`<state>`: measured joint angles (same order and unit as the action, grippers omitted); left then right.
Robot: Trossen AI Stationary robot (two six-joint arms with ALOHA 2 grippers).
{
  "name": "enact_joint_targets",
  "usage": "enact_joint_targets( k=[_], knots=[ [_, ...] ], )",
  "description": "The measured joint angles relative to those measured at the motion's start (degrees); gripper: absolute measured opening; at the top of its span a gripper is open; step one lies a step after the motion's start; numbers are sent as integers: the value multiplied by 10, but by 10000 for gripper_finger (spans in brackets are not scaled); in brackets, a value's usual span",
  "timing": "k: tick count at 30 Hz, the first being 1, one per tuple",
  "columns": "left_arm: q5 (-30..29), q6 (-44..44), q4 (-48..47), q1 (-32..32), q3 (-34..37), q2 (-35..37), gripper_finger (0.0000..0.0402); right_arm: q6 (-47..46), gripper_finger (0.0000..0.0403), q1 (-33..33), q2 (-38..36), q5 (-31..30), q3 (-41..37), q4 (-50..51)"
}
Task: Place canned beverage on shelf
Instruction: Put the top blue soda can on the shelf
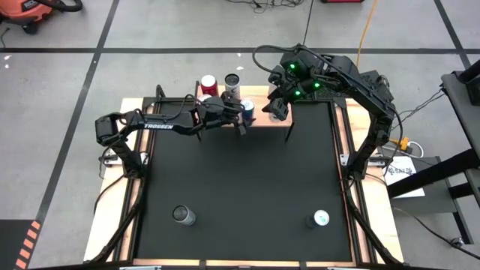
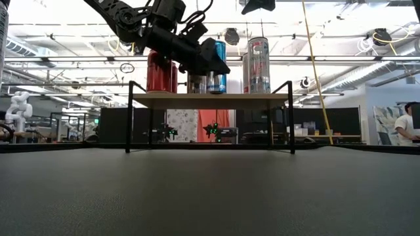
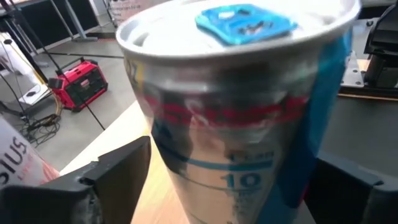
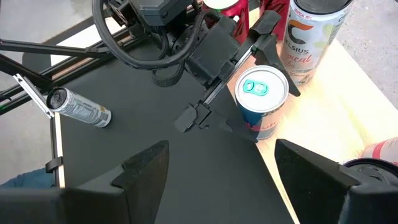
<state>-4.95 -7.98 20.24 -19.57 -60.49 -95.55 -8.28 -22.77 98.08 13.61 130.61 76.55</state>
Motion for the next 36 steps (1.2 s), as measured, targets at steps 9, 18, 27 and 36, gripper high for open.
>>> enact_joint_targets(
  k=[9,18,27,36],
  knots=[
    [0,2,-4,10,0,4,391,0,274,0,0,0,0,0],
    [-69,2,-43,32,0,22,391,0,274,0,0,0,0,0],
    [-135,13,-95,47,0,35,391,0,274,0,0,0,0,0],
    [-136,1,-105,49,0,41,391,0,274,0,0,0,0,0]
  ],
)
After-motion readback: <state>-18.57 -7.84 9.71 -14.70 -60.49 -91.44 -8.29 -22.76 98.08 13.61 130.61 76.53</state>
